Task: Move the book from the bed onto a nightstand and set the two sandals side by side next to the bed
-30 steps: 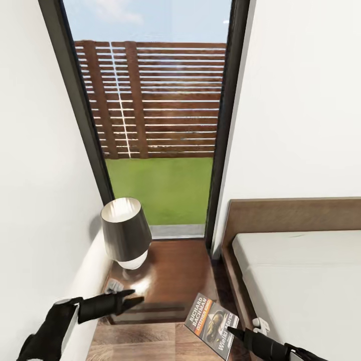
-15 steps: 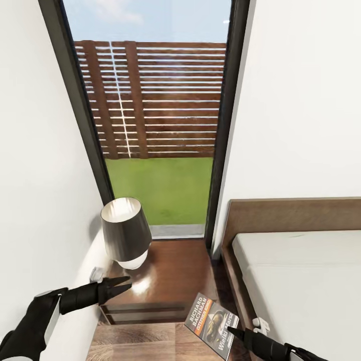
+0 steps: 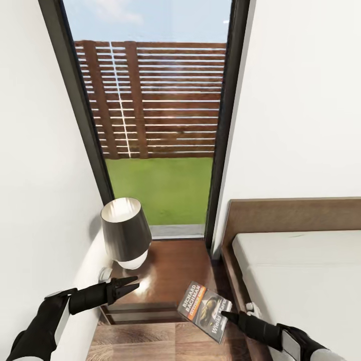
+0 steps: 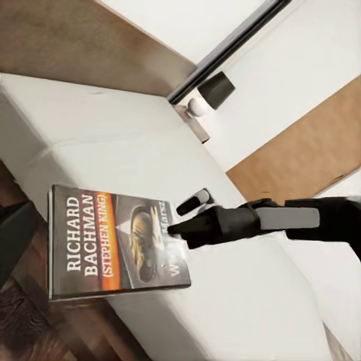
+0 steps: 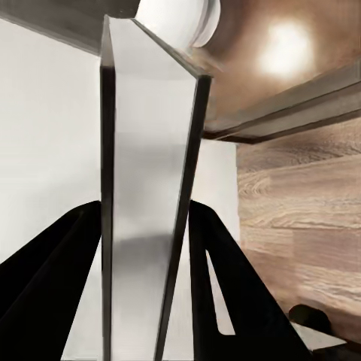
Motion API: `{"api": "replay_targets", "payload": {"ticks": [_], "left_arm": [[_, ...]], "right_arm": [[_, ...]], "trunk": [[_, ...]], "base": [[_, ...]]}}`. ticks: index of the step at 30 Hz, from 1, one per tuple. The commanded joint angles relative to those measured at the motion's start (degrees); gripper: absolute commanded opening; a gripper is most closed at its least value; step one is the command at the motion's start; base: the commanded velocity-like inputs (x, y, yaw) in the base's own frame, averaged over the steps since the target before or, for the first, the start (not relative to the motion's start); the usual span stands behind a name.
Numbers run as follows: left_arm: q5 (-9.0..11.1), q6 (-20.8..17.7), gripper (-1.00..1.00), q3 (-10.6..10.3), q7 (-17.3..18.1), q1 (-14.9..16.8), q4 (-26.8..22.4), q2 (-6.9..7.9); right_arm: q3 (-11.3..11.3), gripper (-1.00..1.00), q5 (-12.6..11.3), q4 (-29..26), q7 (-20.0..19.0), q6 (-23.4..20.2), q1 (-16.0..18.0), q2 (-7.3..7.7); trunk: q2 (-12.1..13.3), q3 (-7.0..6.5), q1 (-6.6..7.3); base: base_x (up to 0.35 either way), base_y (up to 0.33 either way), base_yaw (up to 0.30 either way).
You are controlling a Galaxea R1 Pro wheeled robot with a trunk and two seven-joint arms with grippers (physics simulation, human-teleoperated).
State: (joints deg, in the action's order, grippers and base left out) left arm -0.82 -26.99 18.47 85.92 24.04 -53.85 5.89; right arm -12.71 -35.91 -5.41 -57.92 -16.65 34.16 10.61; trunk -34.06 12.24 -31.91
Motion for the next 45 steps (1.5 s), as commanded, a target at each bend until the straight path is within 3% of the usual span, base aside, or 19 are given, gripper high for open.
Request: {"api": "replay_targets", "payload": {"ticks": [1, 3, 9, 11, 14, 19, 22, 25, 26, 29, 31, 35, 38, 45], "left_arm": [[-0.09, -0.61, 1.0, 0.06, 0.24, 0.04, -0.03, 0.0], [-0.13, -0.61, 1.0, 0.05, 0.25, 0.04, -0.03, -0.02], [-0.13, -0.61, 1.0, 0.02, 0.21, 0.04, -0.03, -0.07], [-0.14, -0.61, 1.0, 0.02, 0.21, 0.04, -0.03, -0.08], [-0.15, -0.61, 1.0, 0.0, 0.21, 0.04, -0.03, -0.09], [-0.12, -0.61, 1.0, 0.03, 0.24, 0.04, -0.03, -0.09], [-0.07, -0.61, 1.0, 0.02, 0.22, 0.04, -0.03, -0.09], [-0.06, -0.6, 1.0, 0.0, 0.21, -0.04, -0.03, -0.11], [-0.06, -0.58, 1.0, -0.01, 0.21, -0.11, -0.03, -0.37], [-0.06, -0.55, 1.0, -0.01, 0.21, -0.15, -0.03, -0.63], [-0.06, -0.53, 1.0, -0.01, 0.15, -0.2, -0.03, -0.91], [-0.09, -0.53, 1.0, -0.05, -1.04, -0.27, -0.03, -1.45], [-0.13, -0.52, 1.0, -0.14, -2.72, -0.3, -0.03, -1.62], [-0.13, -0.52, 1.0, -0.18, -3.45, -0.4, -0.03, -1.67]], "right_arm": [[-0.37, -1.0, -0.48, -3.24, -0.08, -3.16, 0.02, 0.04], [-0.33, -1.0, -0.48, -10.71, -0.09, -9.99, 0.03, 0.1], [0.24, -1.0, -0.54, -20.34, 0.01, -18.52, 0.27, 0.35], [1.07, -1.0, -0.57, -21.64, 0.08, -19.96, 0.38, 0.31], [5.46, -1.0, -0.59, -22.2, 0.49, -20.76, 0.48, 0.11], [9.18, -1.0, -0.86, -22.53, 5.37, -20.88, 0.62, -0.46], [9.71, -1.0, -2.49, -22.79, 7.01, -20.68, 0.64, -0.74], [9.87, -1.0, -5.79, -22.39, 7.58, -20.08, 0.64, -1.61], [9.96, -1.0, -7.53, -22.11, 7.76, -17.3, 0.65, -4.2], [9.98, -1.0, -8.0, -21.88, 8.19, -12.78, 0.65, -7.55], [9.99, -1.0, -8.13, -21.83, 12.03, -11.46, 0.65, -9.37], [10.38, -1.0, -8.26, -21.83, 17.25, -7.72, 0.65, -10.34], [10.58, -1.0, -8.29, -21.83, 18.14, -4.33, 0.65, -10.73], [10.69, -1.0, -8.3, -21.83, 18.44, -3.01, 0.65, -10.87]], "trunk": [[-0.08, 0.1, -0.02], [-0.08, 0.1, -0.02], [-0.08, 0.1, -0.02], [-0.08, 0.1, -0.02], [-0.08, 0.1, -0.02], [-0.08, 0.1, -0.02], [-0.08, 0.1, -0.02], [-0.08, 0.1, -0.02], [-0.08, 0.1, -0.02], [-0.08, 0.1, -0.02], [-0.08, 0.1, -0.02], [-0.08, 0.1, -0.02], [-0.08, 0.1, -0.02], [-0.08, 0.1, -0.02]], "base": [[0.0, 0.0, 0.0], [0.0, 0.0, 0.0], [0.0, 0.0, 0.0], [0.0, 0.0, 0.0], [0.0, 0.0, 0.0], [0.0, 0.0, 0.0], [0.0, 0.0, 0.0], [0.0, 0.0, 0.0], [0.0, 0.0, 0.0], [0.0, 0.0, 0.0], [0.0, 0.0, 0.0], [0.0, 0.0, 0.0], [0.0, 0.0, 0.0], [0.103, 0.0, 0.0]]}}
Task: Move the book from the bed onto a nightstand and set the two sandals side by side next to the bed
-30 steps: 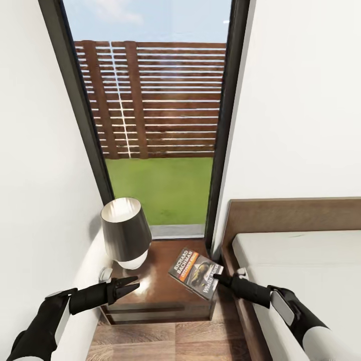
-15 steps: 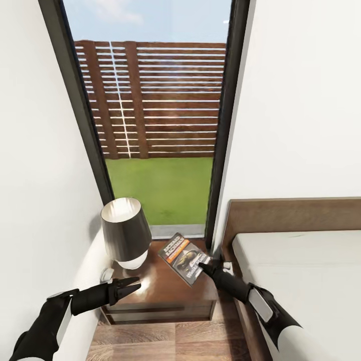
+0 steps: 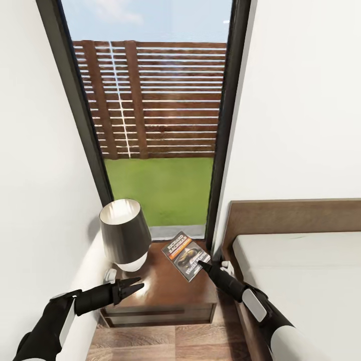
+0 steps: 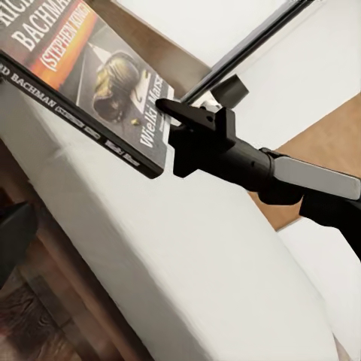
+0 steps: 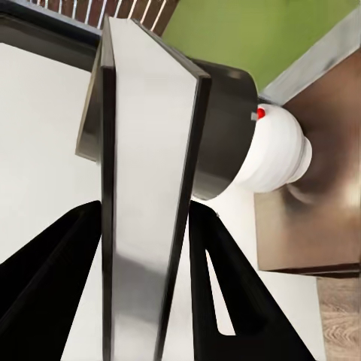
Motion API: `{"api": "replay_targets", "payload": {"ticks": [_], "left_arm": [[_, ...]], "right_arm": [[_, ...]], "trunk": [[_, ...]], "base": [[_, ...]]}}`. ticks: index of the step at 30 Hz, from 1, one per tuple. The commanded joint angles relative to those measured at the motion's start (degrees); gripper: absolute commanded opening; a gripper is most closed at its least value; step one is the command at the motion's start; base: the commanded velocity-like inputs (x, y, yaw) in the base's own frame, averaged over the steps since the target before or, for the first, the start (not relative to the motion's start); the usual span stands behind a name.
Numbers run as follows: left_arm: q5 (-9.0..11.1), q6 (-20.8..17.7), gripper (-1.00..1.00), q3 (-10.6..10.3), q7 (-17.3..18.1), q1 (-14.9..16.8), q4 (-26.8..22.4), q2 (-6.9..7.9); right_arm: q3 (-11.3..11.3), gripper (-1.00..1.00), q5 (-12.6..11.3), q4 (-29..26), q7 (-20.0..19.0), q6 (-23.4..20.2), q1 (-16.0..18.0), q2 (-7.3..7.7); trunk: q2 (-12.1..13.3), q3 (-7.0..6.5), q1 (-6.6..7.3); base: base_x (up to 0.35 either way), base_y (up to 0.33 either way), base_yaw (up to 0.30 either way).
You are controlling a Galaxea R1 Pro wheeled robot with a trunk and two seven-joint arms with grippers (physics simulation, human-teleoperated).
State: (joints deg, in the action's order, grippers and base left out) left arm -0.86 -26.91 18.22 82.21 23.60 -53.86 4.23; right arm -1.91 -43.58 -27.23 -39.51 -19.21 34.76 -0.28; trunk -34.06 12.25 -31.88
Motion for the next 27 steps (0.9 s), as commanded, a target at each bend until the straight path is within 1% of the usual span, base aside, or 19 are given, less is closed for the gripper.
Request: {"api": "replay_targets", "payload": {"ticks": [1, 3, 9, 14, 17, 21, 27], "left_arm": [[-0.1, -0.59, 1.0, 0.06, 0.25, 0.04, -0.02, -0.01], [-0.07, -0.54, 1.0, 0.06, 0.24, 0.04, -0.02, -0.01], [-0.02, -0.52, 1.0, 0.06, 0.12, -0.04, -0.02, -0.08], [-0.02, -0.52, 1.0, 0.04, 0.06, -0.05, -0.02, -0.1], [-0.02, -0.52, 1.0, 0.06, 0.06, -0.05, -0.02, -0.1], [-0.04, -0.45, 1.0, 0.12, 0.0, -0.05, -0.02, -1.27], [-0.11, -0.43, 1.0, 0.15, -0.11, -0.05, -0.02, -1.66]], "right_arm": [[-0.12, -1.0, -0.63, 0.0, 0.04, -0.4, 0.04, 0.02], [-0.11, -1.0, -0.63, 0.0, 0.04, -0.34, 0.04, 0.02], [-0.11, -1.0, -0.63, -0.01, 0.05, -0.31, 0.04, 0.01], [-0.11, -1.0, -0.63, -0.01, 0.05, -0.31, 0.04, 0.01], [-0.11, -1.0, -0.63, -0.01, 0.05, -0.32, 0.04, 0.01], [-0.11, -1.0, -0.63, 0.0, 0.05, -0.31, 0.04, 0.01], [-0.11, -1.0, -0.63, 0.0, 0.05, -0.31, 0.04, 0.03]], "trunk": [[-0.08, 0.09, -0.05], [-0.08, 0.09, -0.05], [-0.08, 0.09, -0.05], [-0.08, 0.09, -0.05], [-0.08, 0.09, -0.05], [-0.08, 0.09, -0.05], [-0.08, 0.09, -0.05]], "base": [[0.287, 0.0, 0.0], [0.276, 0.0, 0.0], [0.068, 0.0, 0.0], [0.241, 0.0, 0.0], [0.115, 0.0, 0.0], [0.066, 0.0, 0.0], [0.282, 0.0, 0.0]]}}
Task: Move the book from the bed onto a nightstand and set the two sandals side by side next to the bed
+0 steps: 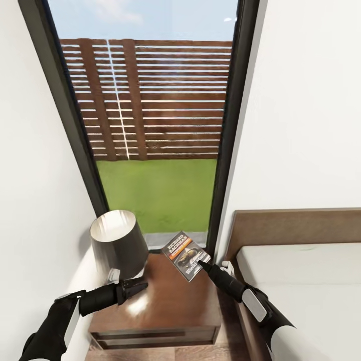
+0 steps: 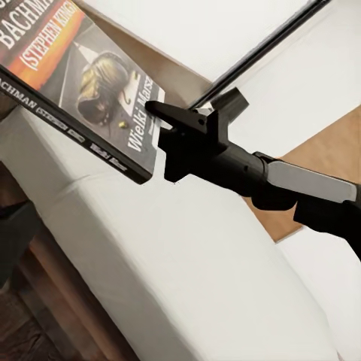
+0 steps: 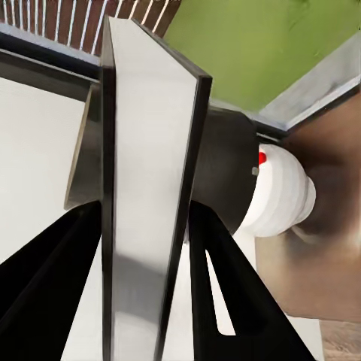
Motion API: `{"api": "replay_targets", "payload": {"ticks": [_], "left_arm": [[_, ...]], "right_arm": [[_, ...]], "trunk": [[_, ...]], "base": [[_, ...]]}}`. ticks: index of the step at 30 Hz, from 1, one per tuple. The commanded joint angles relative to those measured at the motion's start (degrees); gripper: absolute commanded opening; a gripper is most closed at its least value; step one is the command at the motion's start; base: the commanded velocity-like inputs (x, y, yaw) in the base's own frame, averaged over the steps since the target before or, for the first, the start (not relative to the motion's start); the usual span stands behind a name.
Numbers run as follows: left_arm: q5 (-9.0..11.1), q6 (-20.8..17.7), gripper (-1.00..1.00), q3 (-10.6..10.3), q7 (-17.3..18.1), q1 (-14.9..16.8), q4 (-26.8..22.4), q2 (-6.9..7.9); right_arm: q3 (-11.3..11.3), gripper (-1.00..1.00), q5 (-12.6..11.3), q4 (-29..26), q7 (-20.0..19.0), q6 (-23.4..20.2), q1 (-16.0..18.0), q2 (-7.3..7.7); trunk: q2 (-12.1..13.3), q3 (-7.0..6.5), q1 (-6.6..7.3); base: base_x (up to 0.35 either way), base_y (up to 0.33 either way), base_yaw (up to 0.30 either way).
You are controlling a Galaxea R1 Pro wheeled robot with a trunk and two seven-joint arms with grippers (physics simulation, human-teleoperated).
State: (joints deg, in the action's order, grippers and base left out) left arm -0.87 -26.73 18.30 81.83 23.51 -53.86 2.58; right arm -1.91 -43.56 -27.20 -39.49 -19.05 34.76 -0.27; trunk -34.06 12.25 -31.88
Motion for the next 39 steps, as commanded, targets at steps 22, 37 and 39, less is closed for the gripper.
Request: {"api": "replay_targets", "payload": {"ticks": [22, 37, 39], "left_arm": [[-0.01, -0.69, 1.0, 0.16, 0.27, -0.02, -0.02, -0.03], [-0.01, -0.69, 1.0, 0.07, 0.26, -0.03, -0.02, -0.03], [-0.01, -0.69, 1.0, 0.07, 0.26, -0.04, -0.02, -0.03]], "right_arm": [[-0.11, -1.0, -0.65, -0.04, 0.03, -0.53, 0.04, 0.0], [-0.14, -1.0, -0.71, -0.04, 0.03, -0.53, 0.04, 0.0], [-0.18, -1.0, -0.73, -0.05, 0.03, -0.59, 0.04, 0.0]], "trunk": [[-0.48, 0.27, -0.27], [-6.49, 2.96, -3.56], [-7.29, 3.32, -4.0]], "base": [[0.075, 0.0, 0.0], [0.0, 0.0, 0.0], [0.0, 0.0, 0.0]]}}
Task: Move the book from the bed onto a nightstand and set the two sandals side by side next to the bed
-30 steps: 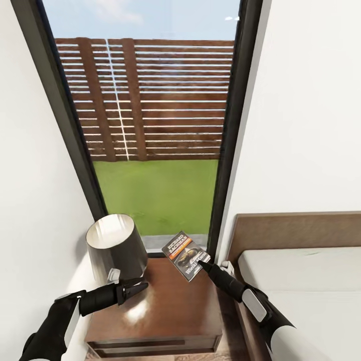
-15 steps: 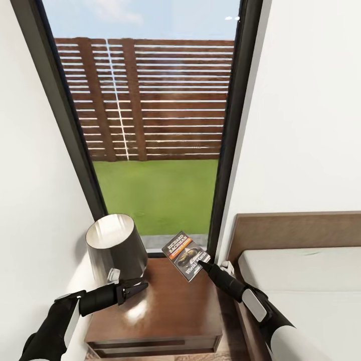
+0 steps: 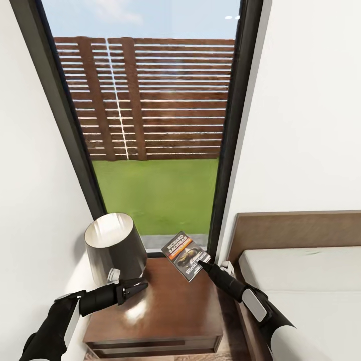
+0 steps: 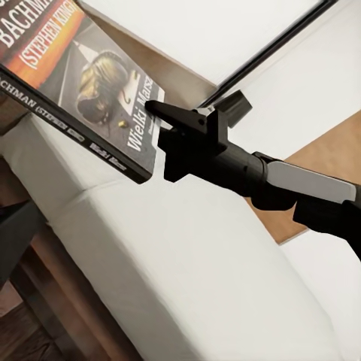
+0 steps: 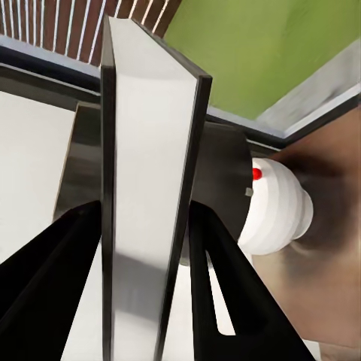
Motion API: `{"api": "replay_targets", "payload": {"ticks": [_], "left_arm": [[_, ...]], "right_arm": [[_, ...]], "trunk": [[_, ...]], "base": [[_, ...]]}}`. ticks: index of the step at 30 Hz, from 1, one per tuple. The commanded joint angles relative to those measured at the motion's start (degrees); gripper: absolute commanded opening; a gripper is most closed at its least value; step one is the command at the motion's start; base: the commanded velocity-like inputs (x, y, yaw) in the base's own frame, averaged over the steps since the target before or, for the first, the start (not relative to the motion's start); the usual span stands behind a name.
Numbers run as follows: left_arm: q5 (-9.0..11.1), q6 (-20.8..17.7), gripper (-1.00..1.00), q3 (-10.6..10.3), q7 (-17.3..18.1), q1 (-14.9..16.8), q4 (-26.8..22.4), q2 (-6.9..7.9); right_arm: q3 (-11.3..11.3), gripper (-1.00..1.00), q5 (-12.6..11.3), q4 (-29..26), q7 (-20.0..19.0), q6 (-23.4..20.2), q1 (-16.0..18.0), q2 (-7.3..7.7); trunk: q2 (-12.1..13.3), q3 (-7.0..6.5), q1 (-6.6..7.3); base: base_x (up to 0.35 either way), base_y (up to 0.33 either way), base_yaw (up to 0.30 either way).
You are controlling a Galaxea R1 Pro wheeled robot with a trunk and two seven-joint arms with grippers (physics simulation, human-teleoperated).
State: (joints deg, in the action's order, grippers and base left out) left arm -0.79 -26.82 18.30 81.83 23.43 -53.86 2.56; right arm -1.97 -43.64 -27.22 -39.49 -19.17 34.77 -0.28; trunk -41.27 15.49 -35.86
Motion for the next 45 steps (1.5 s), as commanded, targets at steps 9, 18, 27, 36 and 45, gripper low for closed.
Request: {"api": "replay_targets", "payload": {"ticks": [9, 18, 27, 36, 45], "left_arm": [[-0.08, -0.6, 1.0, 0.07, 0.35, 0.04, -0.02, -0.01], [-0.08, -0.6, 1.0, 0.07, 0.35, 0.04, -0.02, -0.01], [-0.08, -0.6, 1.0, 0.07, 0.35, 0.04, -0.02, -0.01], [-0.08, -0.6, 1.0, 0.15, 0.52, 0.05, -0.02, -0.01], [-0.08, -0.6, 1.0, 0.15, 0.5, 0.06, -0.02, -0.01]], "right_arm": [[-0.14, -1.0, -0.66, -0.02, -0.13, -1.21, 0.04, -0.19], [-0.2, -1.0, -0.66, 0.04, -0.14, -1.22, 0.04, -0.33], [-0.43, -1.0, -0.66, 0.14, -0.14, -1.3, 0.04, -0.33], [-0.59, -1.0, -0.61, 3.58, -0.14, -1.31, 0.04, -2.49], [-0.66, -1.0, -0.59, 3.75, -0.14, -1.31, 0.04, -2.71]], "trunk": [[-0.48, 0.26, -0.24], [-2.49, 1.16, -1.34], [-6.1, 2.78, -3.31], [-9.71, 4.39, -5.29], [-13.32, 6.01, -7.27]], "base": [[0.0, 0.0, 0.0], [0.0, 0.0, 0.0], [0.0, 0.0, 0.0], [0.0, 0.0, 0.0], [0.0, 0.0, 0.0]]}}
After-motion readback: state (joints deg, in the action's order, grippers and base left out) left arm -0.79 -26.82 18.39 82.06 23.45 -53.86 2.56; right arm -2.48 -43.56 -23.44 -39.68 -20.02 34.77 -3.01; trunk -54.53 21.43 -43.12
